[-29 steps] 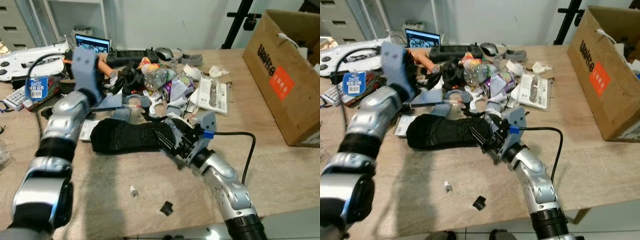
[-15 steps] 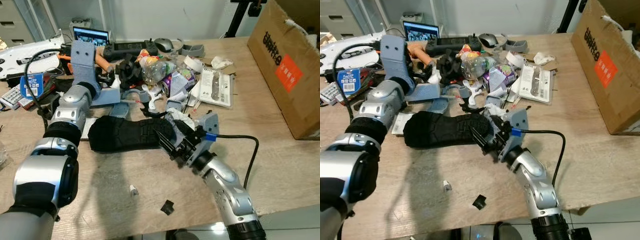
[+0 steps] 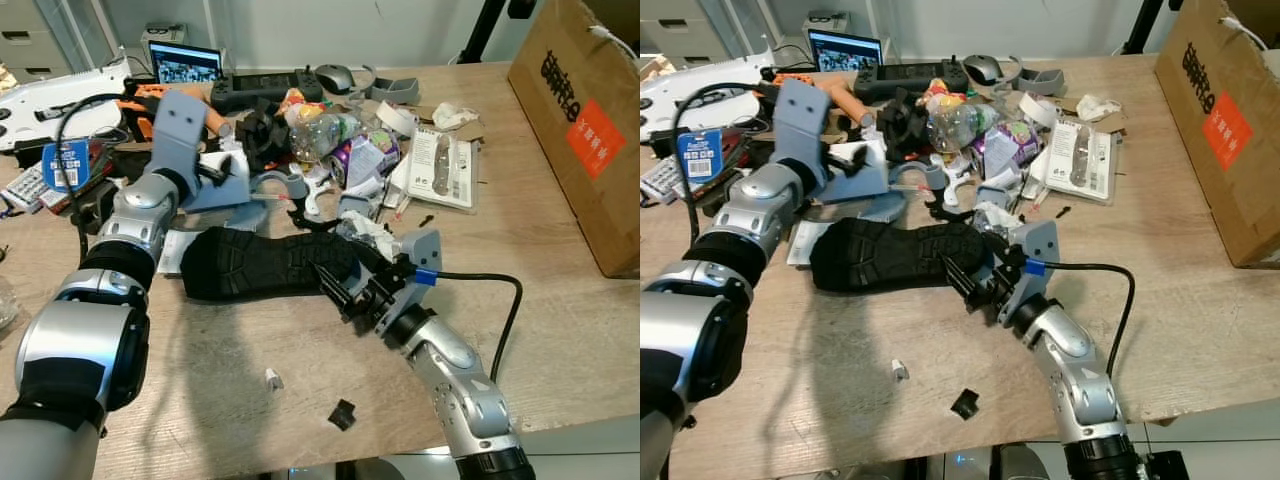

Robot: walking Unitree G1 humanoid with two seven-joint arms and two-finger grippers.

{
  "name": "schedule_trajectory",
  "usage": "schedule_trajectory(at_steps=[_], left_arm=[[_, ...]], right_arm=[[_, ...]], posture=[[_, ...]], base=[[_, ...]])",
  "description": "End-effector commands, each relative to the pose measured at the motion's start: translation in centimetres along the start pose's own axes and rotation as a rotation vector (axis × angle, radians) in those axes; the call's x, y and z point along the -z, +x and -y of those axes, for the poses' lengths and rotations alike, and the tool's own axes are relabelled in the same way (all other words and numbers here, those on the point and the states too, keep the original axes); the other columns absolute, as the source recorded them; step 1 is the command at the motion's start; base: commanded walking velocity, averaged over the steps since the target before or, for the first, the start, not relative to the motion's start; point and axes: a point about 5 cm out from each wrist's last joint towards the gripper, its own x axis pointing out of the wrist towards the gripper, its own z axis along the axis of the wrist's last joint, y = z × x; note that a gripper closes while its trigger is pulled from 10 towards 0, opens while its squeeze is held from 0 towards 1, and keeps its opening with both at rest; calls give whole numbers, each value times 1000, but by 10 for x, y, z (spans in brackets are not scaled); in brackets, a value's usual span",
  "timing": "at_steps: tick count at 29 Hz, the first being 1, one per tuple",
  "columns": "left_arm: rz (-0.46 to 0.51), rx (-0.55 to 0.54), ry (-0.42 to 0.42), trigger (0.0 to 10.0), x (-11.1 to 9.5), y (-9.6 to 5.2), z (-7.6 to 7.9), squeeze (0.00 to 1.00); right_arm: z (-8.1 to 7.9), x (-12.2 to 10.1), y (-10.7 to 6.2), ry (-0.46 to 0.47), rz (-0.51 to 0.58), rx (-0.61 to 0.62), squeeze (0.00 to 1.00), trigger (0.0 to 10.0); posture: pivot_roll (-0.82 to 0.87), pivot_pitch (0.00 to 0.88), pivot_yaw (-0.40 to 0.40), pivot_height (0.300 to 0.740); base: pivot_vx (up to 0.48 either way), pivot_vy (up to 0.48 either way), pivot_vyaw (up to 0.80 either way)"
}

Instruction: Picking trash to rubbish bin

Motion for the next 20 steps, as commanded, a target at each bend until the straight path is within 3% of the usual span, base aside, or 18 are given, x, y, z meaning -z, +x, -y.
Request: schedule_trajectory(at_steps=[1, 3, 6, 8, 11, 17, 20], left_arm=[[-113, 133, 28, 10000, 23, -3, 12, 0], [-123, 235, 38, 10000, 24, -5, 15, 0], [-128, 289, 50, 10000, 24, -7, 16, 0], [-139, 412, 76, 10000, 24, -12, 17, 0], [-138, 461, 74, 10000, 23, -14, 17, 0], [-39, 772, 41, 10000, 5, -26, 24, 0], [-1, 845, 14, 10000, -1, -29, 29, 0]], right_arm=[[-3, 4, -2, 17, -17, -16, 1000, 10000], [-2, 3, -2, 15, -17, -20, 1000, 10000], [-1, 3, -2, 14, -17, -22, 1000, 10000], [0, 3, -1, 13, -15, -26, 1000, 10000], [0, 2, -1, 12, -15, -28, 1000, 10000], [-1, 0, 2, 7, -11, -51, 1000, 10000], [-1, 0, 3, 6, -10, -55, 1000, 10000]], posture=[[53, 305, 49, 740], [54, 296, 47, 740], [54, 289, 45, 740], [56, 282, 43, 740], [58, 276, 40, 740], [58, 252, 37, 740], [56, 243, 34, 740]], base=[[0, 0, 0], [0, 0, 0], [0, 0, 0], [0, 0, 0], [0, 0, 0], [0, 0, 0], [0, 0, 0]])
